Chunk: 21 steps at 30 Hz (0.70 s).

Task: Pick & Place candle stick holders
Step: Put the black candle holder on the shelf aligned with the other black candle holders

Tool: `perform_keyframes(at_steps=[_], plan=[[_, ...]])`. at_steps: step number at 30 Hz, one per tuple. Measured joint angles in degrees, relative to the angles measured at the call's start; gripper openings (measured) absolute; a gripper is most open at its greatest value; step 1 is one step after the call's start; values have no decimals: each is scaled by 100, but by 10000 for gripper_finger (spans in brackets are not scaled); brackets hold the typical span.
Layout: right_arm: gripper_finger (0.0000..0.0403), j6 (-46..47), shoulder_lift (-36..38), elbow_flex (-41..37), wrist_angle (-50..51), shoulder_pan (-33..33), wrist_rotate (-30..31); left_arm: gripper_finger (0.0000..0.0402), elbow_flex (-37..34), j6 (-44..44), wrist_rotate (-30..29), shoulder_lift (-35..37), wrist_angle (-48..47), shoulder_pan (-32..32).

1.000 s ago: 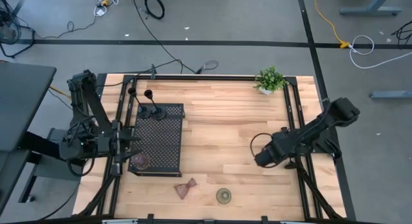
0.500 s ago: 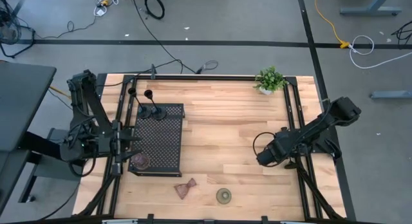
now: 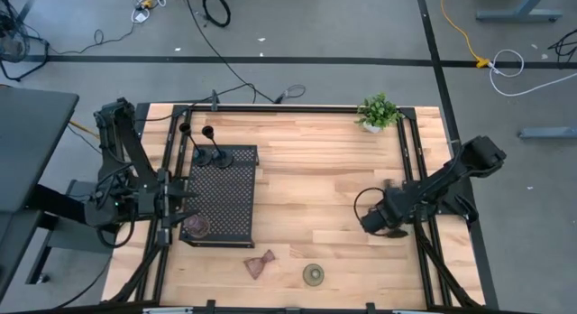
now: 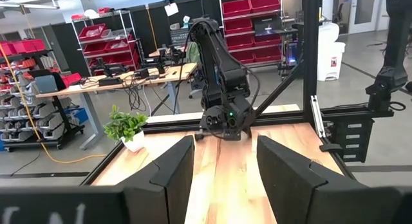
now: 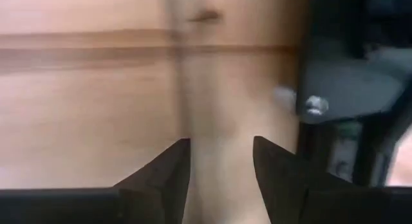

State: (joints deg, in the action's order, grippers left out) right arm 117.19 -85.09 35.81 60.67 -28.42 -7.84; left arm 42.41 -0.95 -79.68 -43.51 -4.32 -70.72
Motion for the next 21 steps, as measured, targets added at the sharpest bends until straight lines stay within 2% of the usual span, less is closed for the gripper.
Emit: perform_keyframes(at_steps=[3,10,13,17,21], plan=[[168,48,8,-223,-33,-28,-287,172,0,0,1,0,0,-1],[149,-23,-5,-157,-41,-29,-246,172,-2,3,0,0,-31,-1],[134,-113,-5,59,-172,-29,72,172,-1,7,0,0,-46,0],[116,-220,-5,282,-167,10,787,172,0,7,0,0,-50,0],[101,-256,-3,315,-147,135,1039,172,-1,4,0,0,-55,-2]])
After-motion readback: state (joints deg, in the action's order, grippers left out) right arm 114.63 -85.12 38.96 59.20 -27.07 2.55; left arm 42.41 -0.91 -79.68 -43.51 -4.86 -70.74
